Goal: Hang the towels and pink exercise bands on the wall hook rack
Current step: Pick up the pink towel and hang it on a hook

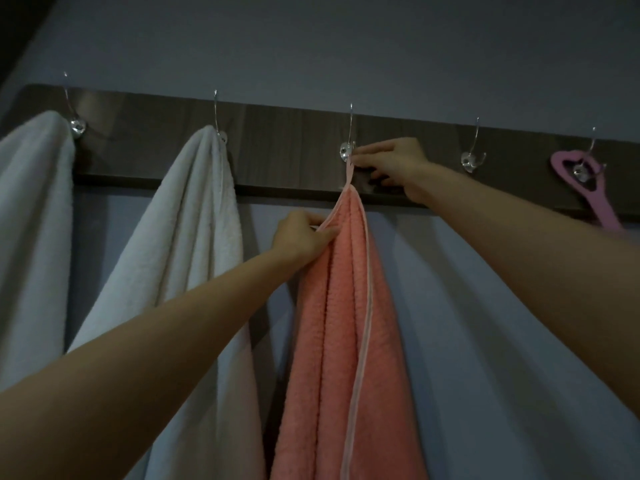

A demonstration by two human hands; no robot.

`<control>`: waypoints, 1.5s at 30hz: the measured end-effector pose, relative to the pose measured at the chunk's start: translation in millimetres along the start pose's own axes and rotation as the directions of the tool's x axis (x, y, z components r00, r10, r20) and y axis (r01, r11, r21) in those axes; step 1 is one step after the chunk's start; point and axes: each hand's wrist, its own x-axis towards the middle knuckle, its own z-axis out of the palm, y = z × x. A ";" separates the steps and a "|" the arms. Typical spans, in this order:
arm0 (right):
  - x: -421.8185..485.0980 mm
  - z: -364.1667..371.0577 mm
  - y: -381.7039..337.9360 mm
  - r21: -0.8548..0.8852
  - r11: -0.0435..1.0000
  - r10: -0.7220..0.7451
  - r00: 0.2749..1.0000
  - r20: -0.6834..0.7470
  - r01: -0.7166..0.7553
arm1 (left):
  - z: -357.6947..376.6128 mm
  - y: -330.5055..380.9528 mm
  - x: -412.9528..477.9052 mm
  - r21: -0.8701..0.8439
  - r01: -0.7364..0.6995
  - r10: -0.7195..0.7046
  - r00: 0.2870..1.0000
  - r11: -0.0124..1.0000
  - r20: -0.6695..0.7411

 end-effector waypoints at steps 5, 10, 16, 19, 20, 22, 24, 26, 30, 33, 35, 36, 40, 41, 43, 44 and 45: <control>-38.5 0.2 17.8 -0.007 0.996 -0.088 0.989 0.117 0.089 | 6.9 -5.5 -13.6 -0.079 -0.023 0.017 0.997 0.997 -0.076; -88.9 8.0 53.2 -0.215 0.946 -0.232 0.970 0.073 0.243 | 21.5 -23.9 -54.0 -0.007 -0.216 0.214 0.970 0.976 -0.115; -163.1 14.4 94.6 -0.328 0.910 -0.252 0.967 0.047 0.253 | 56.4 -46.6 -122.4 -0.010 -0.251 0.249 0.964 0.968 -0.089; -205.3 16.8 115.4 -0.337 0.910 -0.207 0.968 0.139 0.243 | 71.3 -54.3 -153.1 -0.077 -0.251 0.244 0.966 0.965 -0.089; -219.7 17.0 119.5 -0.324 0.913 -0.202 0.965 0.170 0.248 | 76.3 -55.6 -161.8 -0.112 -0.245 0.238 0.968 0.963 -0.076; -246.7 16.5 123.6 -0.257 0.936 -0.188 0.959 0.211 0.241 | 86.0 -57.9 -179.6 -0.193 -0.219 0.214 0.976 0.956 -0.045; -269.6 15.3 124.8 -0.187 0.962 -0.157 0.962 0.223 0.200 | 93.5 -54.9 -200.1 -0.226 -0.179 0.179 0.984 0.958 -0.018; -288.3 12.9 125.5 -0.157 0.973 -0.129 0.966 0.225 0.167 | 98.8 -48.6 -221.0 -0.201 -0.150 0.153 0.988 0.968 -0.002; -317.6 1.0 121.0 -0.142 0.979 -0.103 0.957 0.270 0.145 | 100.1 -33.3 -250.8 -0.186 -0.124 0.125 0.992 0.975 -0.003; -335.2 -18.9 113.0 -0.165 0.980 -0.064 0.956 0.287 0.115 | 95.2 -20.0 -271.4 -0.123 -0.074 0.074 0.997 0.990 -0.009; -349.7 -36.2 104.5 -0.161 0.982 -0.047 0.954 0.298 0.099 | 91.0 -12.4 -285.4 -0.060 -0.010 0.010 1.000 0.998 -0.016; -359.0 -45.5 99.3 -0.158 0.982 -0.050 0.950 0.307 0.102 | 88.2 -8.4 -292.4 -0.020 0.015 -0.016 1.000 1.000 -0.013; -400.4 -81.7 81.2 -0.169 0.975 -0.074 0.925 0.372 0.147 | 73.7 15.6 -329.1 0.077 0.097 -0.100 0.995 0.992 0.030; -410.6 -90.0 77.0 -0.182 0.971 -0.076 0.918 0.390 0.158 | 69.9 27.1 -342.1 0.102 0.109 -0.113 0.993 0.989 0.034; -429.9 -105.4 69.2 -0.214 0.961 -0.071 0.904 0.422 0.176 | 63.5 52.1 -368.4 0.175 0.115 -0.127 0.990 0.978 0.055; -439.9 -112.8 65.2 -0.228 0.956 -0.069 0.897 0.436 0.184 | 60.9 64.5 -381.9 0.222 0.116 -0.136 0.988 0.968 0.076; -449.6 -120.0 62.0 -0.239 0.952 -0.065 0.891 0.448 0.190 | 59.2 75.0 -394.2 0.269 0.104 -0.134 0.986 0.958 0.097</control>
